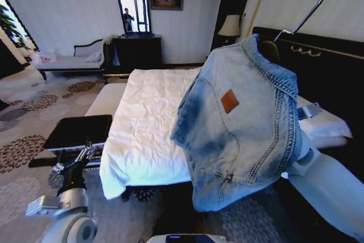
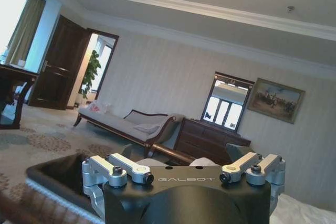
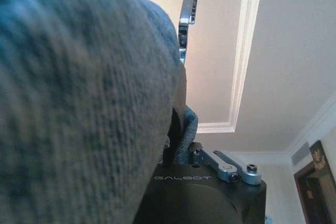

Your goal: Pick up the clothes from the bed and hang them on the clothes hanger.

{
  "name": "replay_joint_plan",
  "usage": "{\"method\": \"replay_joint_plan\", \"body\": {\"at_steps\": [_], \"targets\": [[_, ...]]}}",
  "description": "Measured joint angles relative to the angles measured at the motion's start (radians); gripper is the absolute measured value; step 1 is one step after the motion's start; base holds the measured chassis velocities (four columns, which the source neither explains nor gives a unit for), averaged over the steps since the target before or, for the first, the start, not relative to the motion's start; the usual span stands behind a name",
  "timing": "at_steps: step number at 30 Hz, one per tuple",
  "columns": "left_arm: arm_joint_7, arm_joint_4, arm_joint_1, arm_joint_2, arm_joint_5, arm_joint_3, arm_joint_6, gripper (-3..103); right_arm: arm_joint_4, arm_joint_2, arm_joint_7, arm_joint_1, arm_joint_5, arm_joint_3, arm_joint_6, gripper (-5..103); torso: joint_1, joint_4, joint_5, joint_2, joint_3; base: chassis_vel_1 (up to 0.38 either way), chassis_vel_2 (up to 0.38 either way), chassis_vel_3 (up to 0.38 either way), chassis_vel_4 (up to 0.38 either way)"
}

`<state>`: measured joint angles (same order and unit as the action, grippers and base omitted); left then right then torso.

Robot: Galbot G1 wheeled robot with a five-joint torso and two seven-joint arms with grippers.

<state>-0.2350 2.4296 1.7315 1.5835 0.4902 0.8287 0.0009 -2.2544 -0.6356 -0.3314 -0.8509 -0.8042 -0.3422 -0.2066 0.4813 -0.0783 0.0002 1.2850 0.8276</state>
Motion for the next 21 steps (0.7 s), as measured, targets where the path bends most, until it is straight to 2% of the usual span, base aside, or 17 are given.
{"method": "replay_joint_plan", "body": {"at_steps": [12, 16, 21], "targets": [[-0.006, 0.011, 0.021, 0.009, -0.024, -0.024, -0.003, 100, -0.022, -0.018, 0.023, -0.102, 0.043, -0.074, -0.022, 19, 0.0, 0.0004, -0.0002, 0.0, 0.0, 0.252, -0.43, -0.238, 0.417], [0.011, 0.006, 0.028, 0.018, -0.033, -0.036, -0.026, 100, -0.041, -0.021, 0.027, -0.136, 0.058, -0.101, -0.024, 19, -0.001, -0.0003, 0.0001, 0.001, 0.0, 0.153, -0.187, -0.178, 0.168], [0.043, -0.014, 0.032, 0.024, -0.038, -0.054, -0.067, 100, -0.062, -0.047, 0.043, -0.211, 0.111, -0.146, -0.029, 19, 0.0, 0.0005, -0.0004, 0.0, 0.0, 0.018, -0.007, -0.013, 0.012]]}}
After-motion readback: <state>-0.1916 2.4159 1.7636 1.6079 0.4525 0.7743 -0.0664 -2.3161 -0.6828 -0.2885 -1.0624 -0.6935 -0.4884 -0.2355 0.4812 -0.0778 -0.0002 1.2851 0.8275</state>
